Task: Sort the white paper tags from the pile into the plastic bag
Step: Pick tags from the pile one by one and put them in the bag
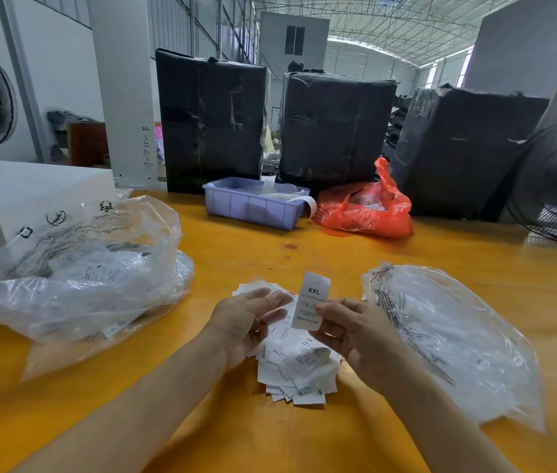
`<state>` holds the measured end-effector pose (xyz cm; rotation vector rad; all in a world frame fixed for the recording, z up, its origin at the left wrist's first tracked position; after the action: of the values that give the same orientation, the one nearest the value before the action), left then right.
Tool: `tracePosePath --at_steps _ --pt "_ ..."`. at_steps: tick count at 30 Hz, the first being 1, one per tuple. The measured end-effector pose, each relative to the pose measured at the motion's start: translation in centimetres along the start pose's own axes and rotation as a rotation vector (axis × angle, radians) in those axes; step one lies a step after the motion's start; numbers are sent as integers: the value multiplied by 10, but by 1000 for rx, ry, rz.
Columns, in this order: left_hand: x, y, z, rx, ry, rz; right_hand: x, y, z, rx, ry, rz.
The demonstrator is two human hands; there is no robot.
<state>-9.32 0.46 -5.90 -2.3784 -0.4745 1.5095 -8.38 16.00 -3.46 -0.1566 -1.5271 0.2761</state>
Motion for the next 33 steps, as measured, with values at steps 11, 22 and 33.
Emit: tracePosePath --at_steps 11,22,33 --pt "-1 -3 -3 -3 -33 -22 9 -2 0 29 100 -92" --pt "-2 -6 -2 37 -19 -88 33 -14 -8 122 364 -543" --pt "4 -13 -5 73 -10 -39 36 -12 -6 70 442 -646"
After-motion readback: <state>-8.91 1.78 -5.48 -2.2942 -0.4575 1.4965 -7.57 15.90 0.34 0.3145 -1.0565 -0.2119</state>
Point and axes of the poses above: each hand's wrist, its own z-axis towards the middle knuckle, its own y-axis out of the back of the hand, x = y × z, the point moved 10 cm from there along z, towards the middle knuckle, and after that the axes turned 10 degrees about y, right-handed, at the moved point
